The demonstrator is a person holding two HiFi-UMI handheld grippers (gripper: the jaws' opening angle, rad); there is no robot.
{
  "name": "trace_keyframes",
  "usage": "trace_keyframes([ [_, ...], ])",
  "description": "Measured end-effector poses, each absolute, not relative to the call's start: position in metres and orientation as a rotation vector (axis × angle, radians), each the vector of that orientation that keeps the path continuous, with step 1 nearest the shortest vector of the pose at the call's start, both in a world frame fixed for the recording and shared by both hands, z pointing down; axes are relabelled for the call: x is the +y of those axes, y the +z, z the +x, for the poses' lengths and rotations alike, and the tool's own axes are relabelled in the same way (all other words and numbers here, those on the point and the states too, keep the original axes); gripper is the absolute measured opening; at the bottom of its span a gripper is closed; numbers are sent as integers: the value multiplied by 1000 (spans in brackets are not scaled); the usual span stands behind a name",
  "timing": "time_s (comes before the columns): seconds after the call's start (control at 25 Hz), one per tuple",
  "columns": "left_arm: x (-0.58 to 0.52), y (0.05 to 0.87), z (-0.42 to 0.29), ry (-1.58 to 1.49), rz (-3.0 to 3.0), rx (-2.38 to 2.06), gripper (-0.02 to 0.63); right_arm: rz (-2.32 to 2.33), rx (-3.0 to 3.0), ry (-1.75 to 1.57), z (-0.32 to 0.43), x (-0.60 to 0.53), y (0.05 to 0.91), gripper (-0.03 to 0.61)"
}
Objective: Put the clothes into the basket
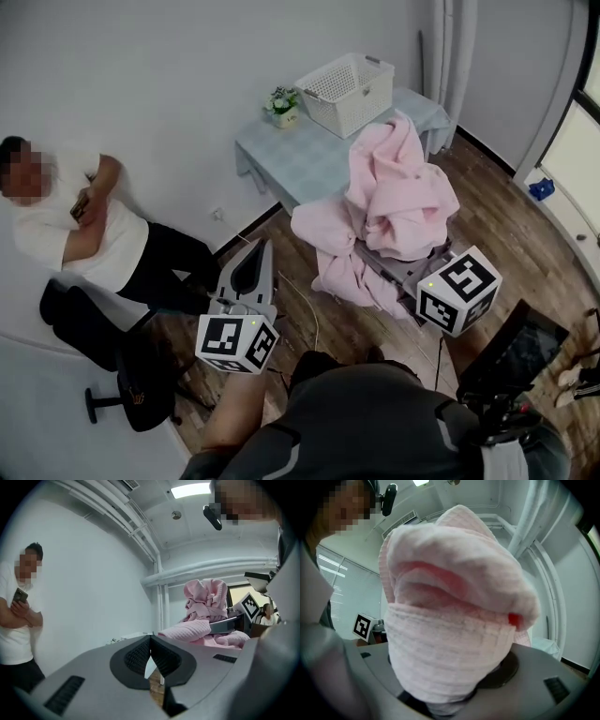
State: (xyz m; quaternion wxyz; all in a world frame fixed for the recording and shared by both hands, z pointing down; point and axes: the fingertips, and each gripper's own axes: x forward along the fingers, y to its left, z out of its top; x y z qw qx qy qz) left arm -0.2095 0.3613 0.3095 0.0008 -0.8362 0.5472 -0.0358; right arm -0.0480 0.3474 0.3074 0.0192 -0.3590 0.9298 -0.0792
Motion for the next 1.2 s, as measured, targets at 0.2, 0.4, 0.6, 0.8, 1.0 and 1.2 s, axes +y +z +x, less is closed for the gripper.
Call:
trace_keyframes([
  [0.2,333,305,-195,-97,-2589,1726,11,-1154,2861,-247,-26,328,314,327],
  [0.4,291,303,-176,-54,-2614,1660,11,-1229,2823,-274,-5,293,316,327],
  [0.6,229,311,-163,-34,-2704,1609,11,-1283,2843,-274,1,242,315,327],
  [0.8,161,296,-167,-11,-2713,1571,11,-1331,2822,-282,-2,181,306,327],
  [1.0,110,295,-170,11,-2722,1534,11,-1376,2818,-254,-5,130,301,327],
  [1.2,72,289,-167,15,-2759,1514,11,-1383,2791,-294,-3,91,298,327],
])
